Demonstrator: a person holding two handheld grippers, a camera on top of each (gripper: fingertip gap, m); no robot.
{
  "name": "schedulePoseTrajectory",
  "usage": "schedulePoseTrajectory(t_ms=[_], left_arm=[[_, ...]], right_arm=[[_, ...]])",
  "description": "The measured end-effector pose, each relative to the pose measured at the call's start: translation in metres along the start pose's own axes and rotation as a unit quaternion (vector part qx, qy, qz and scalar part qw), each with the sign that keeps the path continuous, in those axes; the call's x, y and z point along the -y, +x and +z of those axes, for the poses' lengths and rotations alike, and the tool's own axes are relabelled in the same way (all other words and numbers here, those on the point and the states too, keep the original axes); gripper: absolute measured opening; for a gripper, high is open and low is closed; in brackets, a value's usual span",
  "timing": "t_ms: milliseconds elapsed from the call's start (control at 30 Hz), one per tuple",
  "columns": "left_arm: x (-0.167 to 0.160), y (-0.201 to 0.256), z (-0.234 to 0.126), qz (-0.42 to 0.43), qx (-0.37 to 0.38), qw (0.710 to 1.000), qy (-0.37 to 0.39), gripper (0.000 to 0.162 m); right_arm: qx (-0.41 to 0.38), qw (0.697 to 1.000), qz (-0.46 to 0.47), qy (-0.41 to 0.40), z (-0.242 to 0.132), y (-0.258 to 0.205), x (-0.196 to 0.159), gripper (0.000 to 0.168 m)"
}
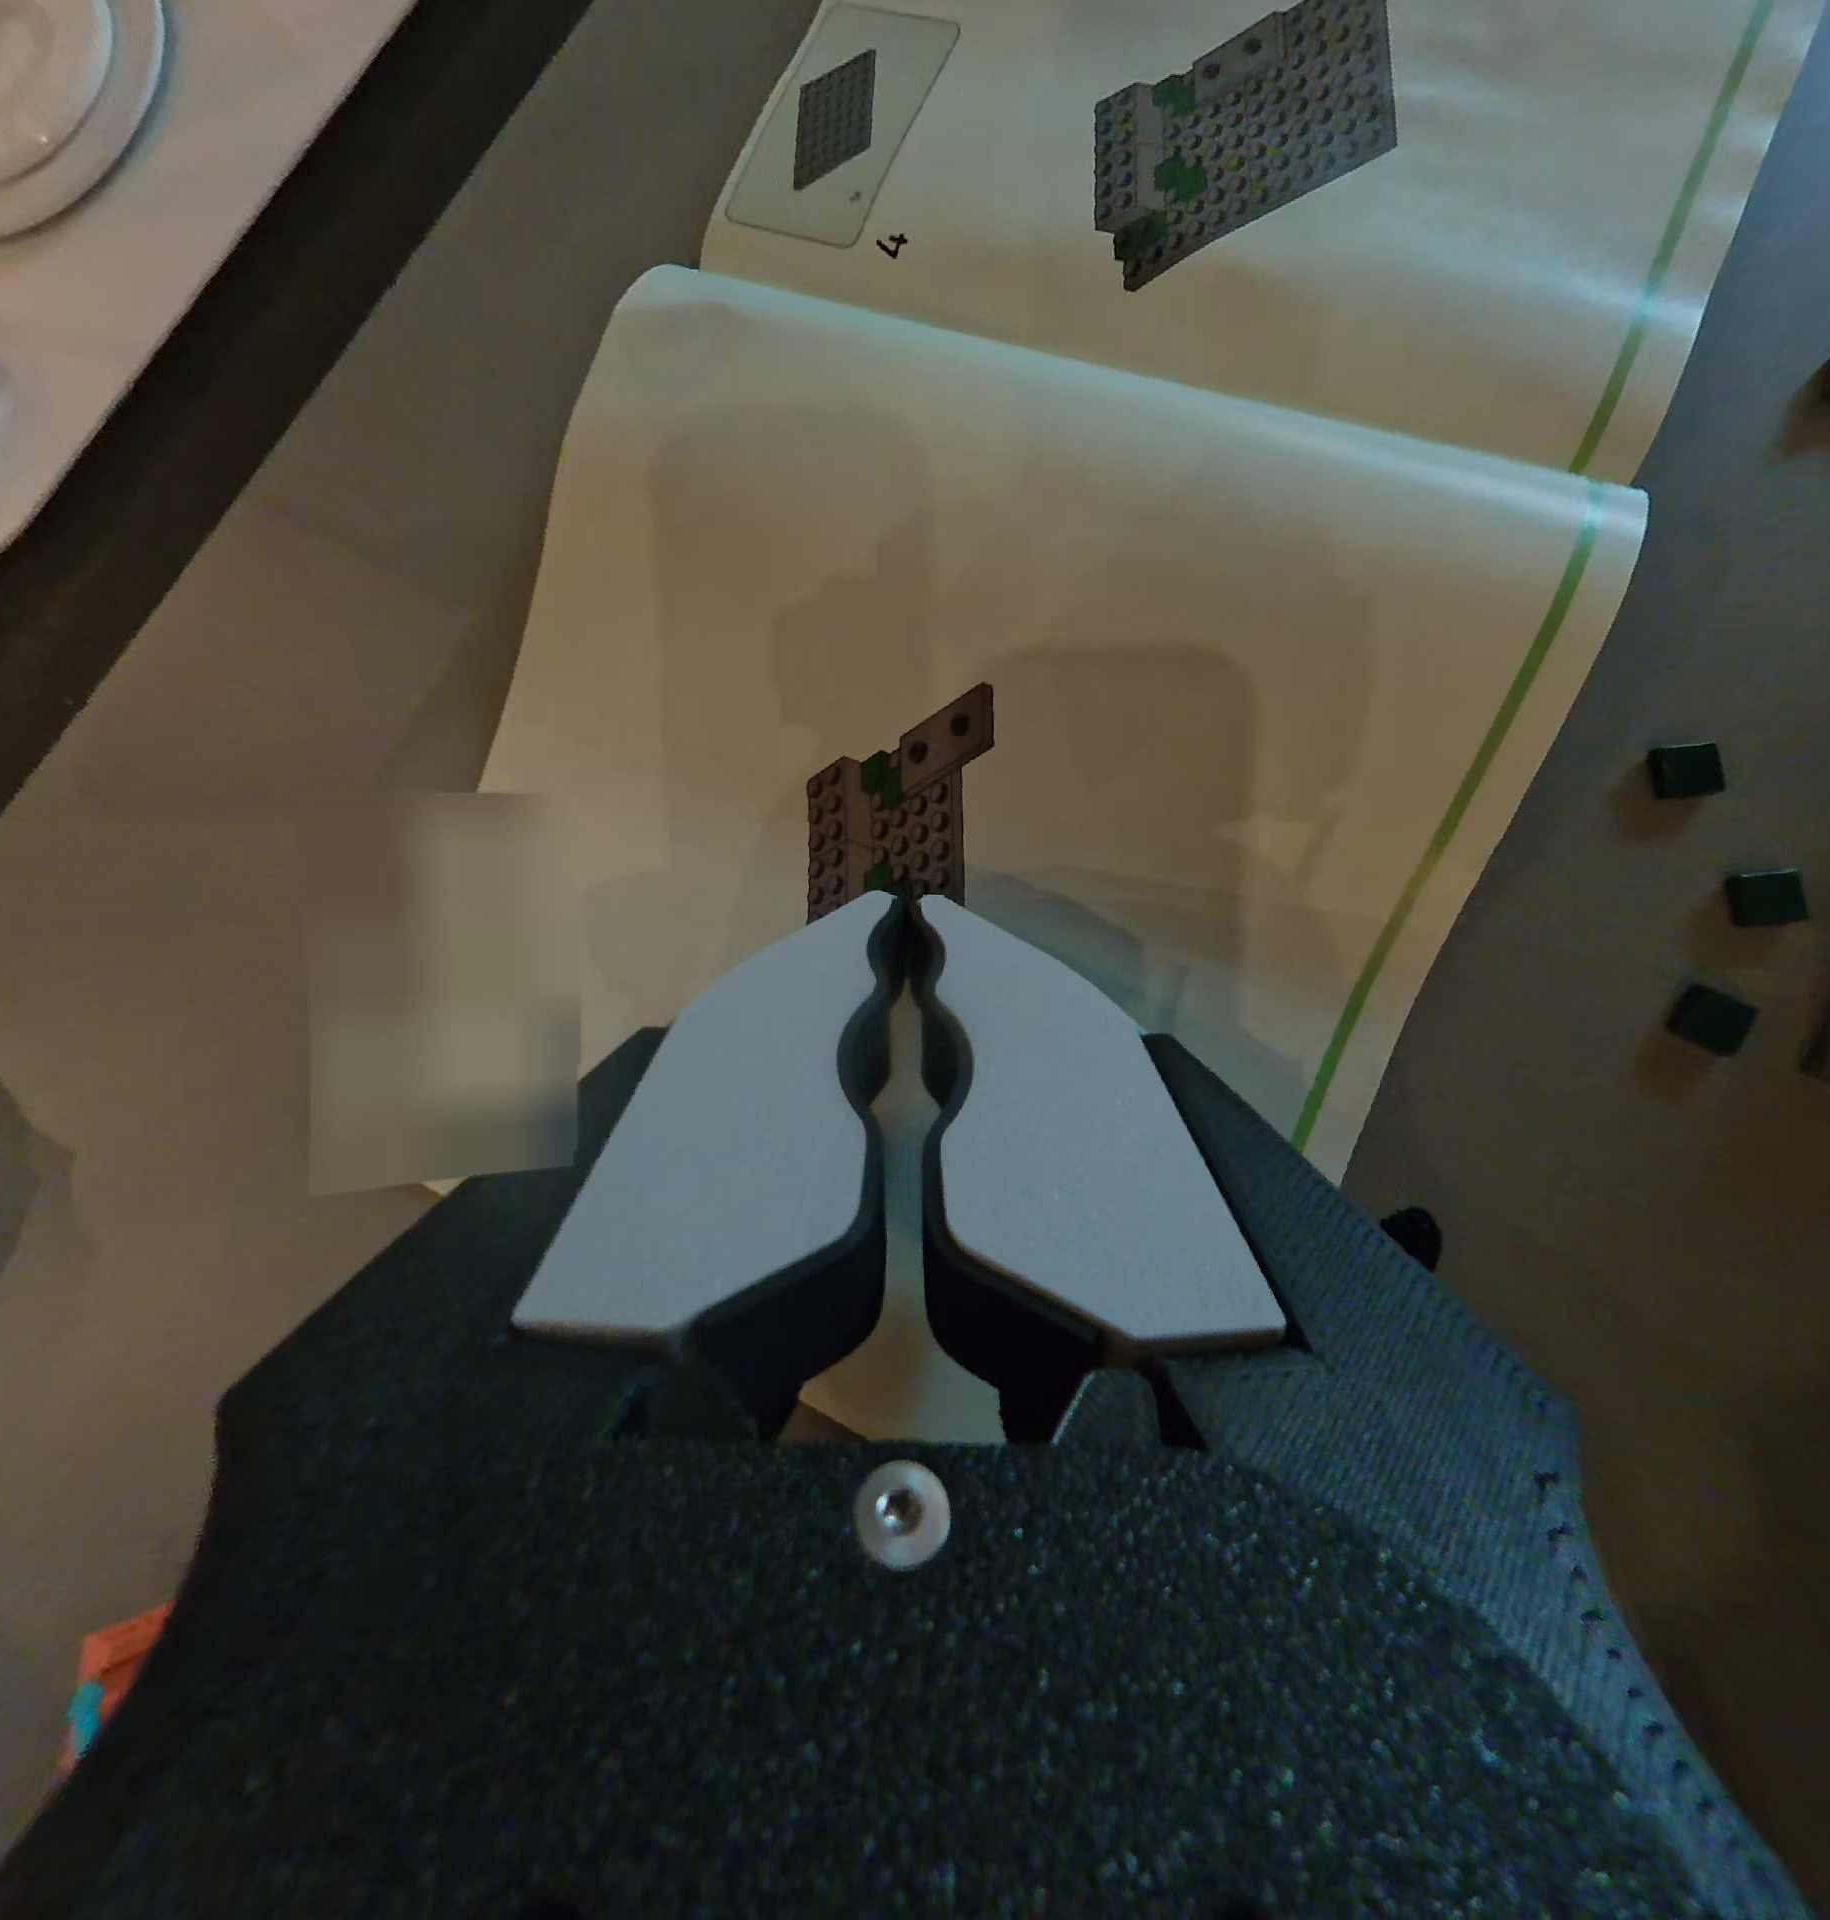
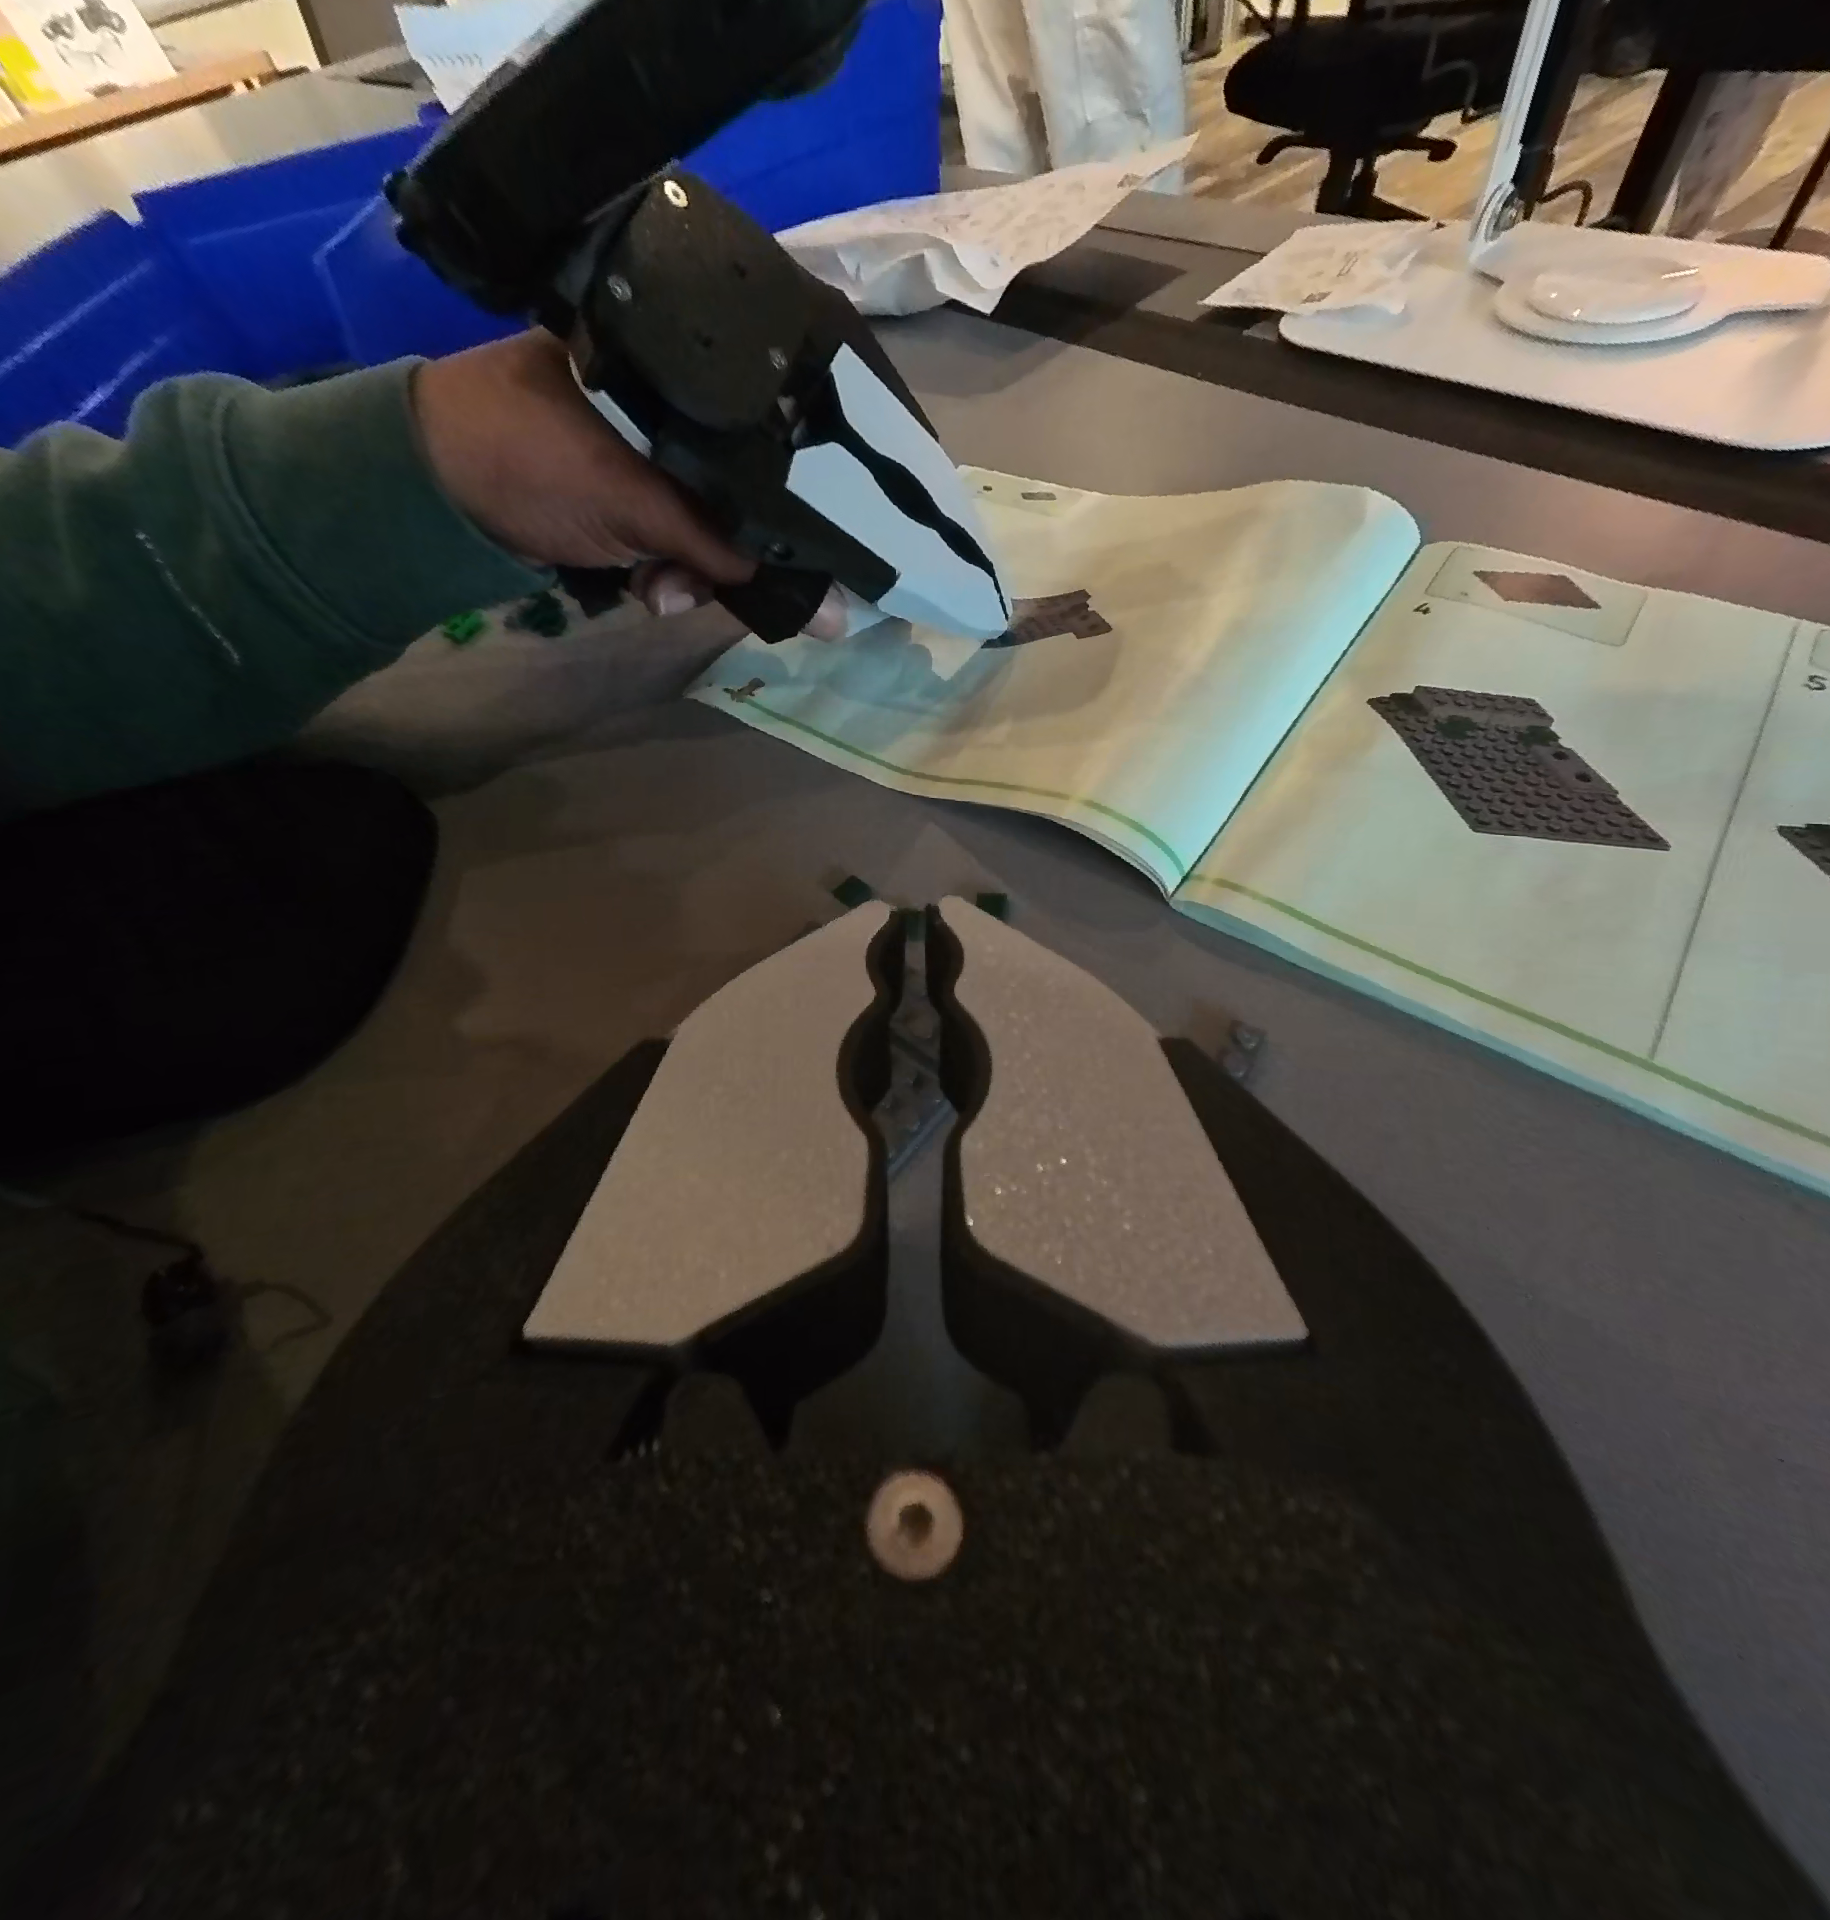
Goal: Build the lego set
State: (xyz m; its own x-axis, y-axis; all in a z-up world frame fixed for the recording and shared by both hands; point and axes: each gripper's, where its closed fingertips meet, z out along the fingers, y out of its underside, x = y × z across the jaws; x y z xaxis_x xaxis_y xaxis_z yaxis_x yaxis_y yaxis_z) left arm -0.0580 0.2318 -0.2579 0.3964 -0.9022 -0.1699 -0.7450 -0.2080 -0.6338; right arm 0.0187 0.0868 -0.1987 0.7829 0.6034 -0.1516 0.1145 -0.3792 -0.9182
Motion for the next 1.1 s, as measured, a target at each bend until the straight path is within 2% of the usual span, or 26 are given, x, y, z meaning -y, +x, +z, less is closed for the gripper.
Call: schedulePoseTrajectory(t_ms=[233,433,600,667,833,1100], left_arm=[[0.014,0.010,-0.028,-0.004,0.015,0.999,0.037,0.000],[0.018,0.038,-0.059,-0.020,0.002,0.997,0.076,0.000],[0.010,0.066,-0.078,-0.038,-0.018,0.995,0.095,0.000],[0.006,0.076,-0.079,-0.043,-0.036,0.993,0.100,0.000],[-0.004,0.101,-0.069,-0.030,-0.110,0.990,0.086,0.017],[-0.006,0.116,-0.044,0.052,-0.162,0.984,0.047,0.016]], right_arm=[[0.001,1.000,-0.004,0.007,-0.001,-0.001,0.002,0.003],[-0.016,1.000,-0.010,0.023,-0.006,0.002,0.011,0.006],[0.020,0.995,-0.077,-0.055,-0.010,0.006,0.010,0.013],[0.031,0.991,-0.112,-0.068,-0.009,0.013,0.014,0.013],[0.067,0.982,-0.154,-0.080,0.003,0.020,0.019,0.018],[0.064,0.984,-0.148,-0.074,0.008,0.018,0.016,0.018]])
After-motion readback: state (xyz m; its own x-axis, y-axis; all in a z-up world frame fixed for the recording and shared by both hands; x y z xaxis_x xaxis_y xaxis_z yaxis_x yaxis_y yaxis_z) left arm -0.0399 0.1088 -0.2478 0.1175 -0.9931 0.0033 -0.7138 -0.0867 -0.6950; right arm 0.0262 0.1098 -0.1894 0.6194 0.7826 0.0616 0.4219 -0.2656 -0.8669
